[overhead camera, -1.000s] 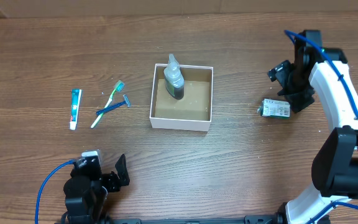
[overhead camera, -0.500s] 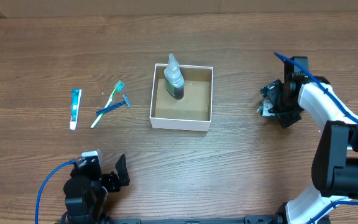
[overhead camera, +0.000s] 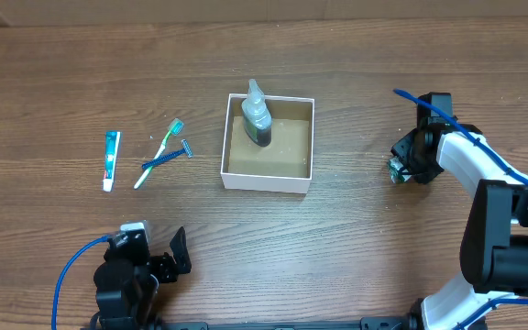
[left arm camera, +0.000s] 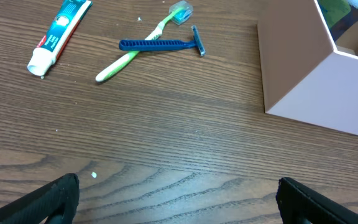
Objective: Pack container
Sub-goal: 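Move the right gripper to the green soap bar and grasp it, then carry the soap bar into the box beside the bottle and release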
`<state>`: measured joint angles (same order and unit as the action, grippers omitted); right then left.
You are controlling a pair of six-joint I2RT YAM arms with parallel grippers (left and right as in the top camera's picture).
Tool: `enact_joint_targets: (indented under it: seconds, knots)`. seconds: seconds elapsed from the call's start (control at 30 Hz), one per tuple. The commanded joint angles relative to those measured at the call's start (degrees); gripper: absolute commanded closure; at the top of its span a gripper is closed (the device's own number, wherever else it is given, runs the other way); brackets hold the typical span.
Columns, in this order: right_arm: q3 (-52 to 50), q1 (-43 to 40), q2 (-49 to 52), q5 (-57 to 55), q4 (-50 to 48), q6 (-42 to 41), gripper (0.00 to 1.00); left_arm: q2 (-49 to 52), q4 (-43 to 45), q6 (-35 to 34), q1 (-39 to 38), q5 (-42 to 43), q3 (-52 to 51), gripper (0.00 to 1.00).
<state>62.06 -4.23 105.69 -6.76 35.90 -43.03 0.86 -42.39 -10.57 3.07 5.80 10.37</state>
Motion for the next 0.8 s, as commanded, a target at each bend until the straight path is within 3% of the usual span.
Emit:
enact_joint_targets:
  seconds: [0.0,0.17,0.3,0.53,0.7,0.77]
  knots:
    - [-1.38,0.09,0.85,0.0,0.28,6.03,0.6,-0.59,0.0,-0.79,-0.11,0.0,-0.85,0.0]
    - [3.23,0.09,0.42,4.33,3.87,7.69,0.59,-0.59,0.0,-0.79,-0.11,0.0,-0.85,0.0]
    - [12.61,0.09,-3.39,9.49,12.04,14.49,0.58,-0.59,0.0,-0.79,-0.11,0.0,-0.87,0.0]
    - [23.21,2.43,-15.52,37.53,15.98,30.36,0.53,-0.59,0.0,-0.79,-0.11,0.0,-0.85,0.0]
    - [23.15,12.79,-16.5,37.44,13.51,31.04,0.53,-0.59,0.0,-0.79,-0.11,0.0,-0.85,0.0]
    - [23.15,18.78,-15.98,30.88,11.85,28.5,0.53,-0.59,0.0,-0.79,-0.11,0.0,-0.85,0.0]
